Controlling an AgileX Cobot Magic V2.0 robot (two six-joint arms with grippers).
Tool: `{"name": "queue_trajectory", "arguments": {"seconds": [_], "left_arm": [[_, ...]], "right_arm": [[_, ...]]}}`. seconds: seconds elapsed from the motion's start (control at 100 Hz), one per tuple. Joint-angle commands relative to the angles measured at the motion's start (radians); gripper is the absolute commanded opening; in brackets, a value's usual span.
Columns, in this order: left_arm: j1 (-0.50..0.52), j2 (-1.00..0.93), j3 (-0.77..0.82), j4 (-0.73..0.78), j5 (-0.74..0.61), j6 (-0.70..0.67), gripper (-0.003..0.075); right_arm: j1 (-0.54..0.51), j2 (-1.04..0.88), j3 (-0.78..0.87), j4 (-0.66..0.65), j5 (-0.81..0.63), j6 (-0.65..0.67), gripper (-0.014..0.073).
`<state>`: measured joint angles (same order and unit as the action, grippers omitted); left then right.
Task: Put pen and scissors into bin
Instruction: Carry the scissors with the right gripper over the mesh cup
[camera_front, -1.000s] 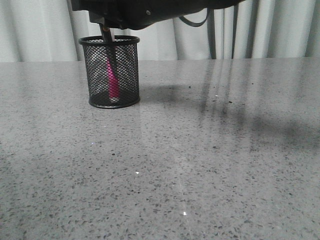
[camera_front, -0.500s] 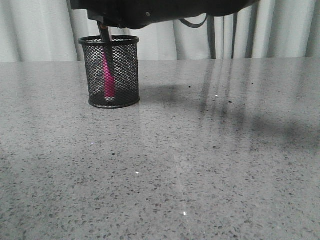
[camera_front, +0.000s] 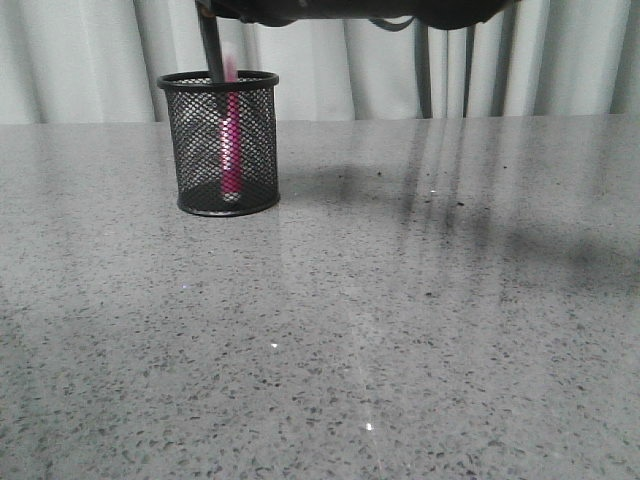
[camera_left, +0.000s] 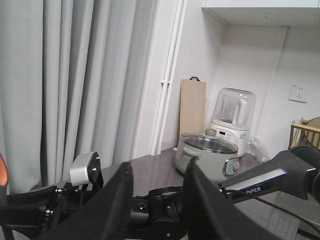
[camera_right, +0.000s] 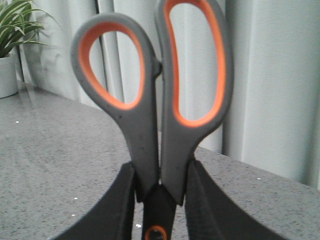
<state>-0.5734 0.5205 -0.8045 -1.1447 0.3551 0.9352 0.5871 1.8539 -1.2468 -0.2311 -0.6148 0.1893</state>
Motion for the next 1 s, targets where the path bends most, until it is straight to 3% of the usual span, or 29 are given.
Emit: {"name": "queue_trajectory", "arguments": {"seconds": [0.0, 0.99], "left_arm": [[-0.006, 0.005, -0.026, -0.014, -0.024, -0.006, 0.0211], [-0.006, 0.005, 0.010, 0.011, -0.066, -0.006, 0.0211]], "right_arm": [[-0.018, -0.056, -0.039, -0.003, -0.102, -0.003, -0.0076], [0.002, -0.053, -0.039, -0.053, -0.176, 0.038, -0.0076]]}}
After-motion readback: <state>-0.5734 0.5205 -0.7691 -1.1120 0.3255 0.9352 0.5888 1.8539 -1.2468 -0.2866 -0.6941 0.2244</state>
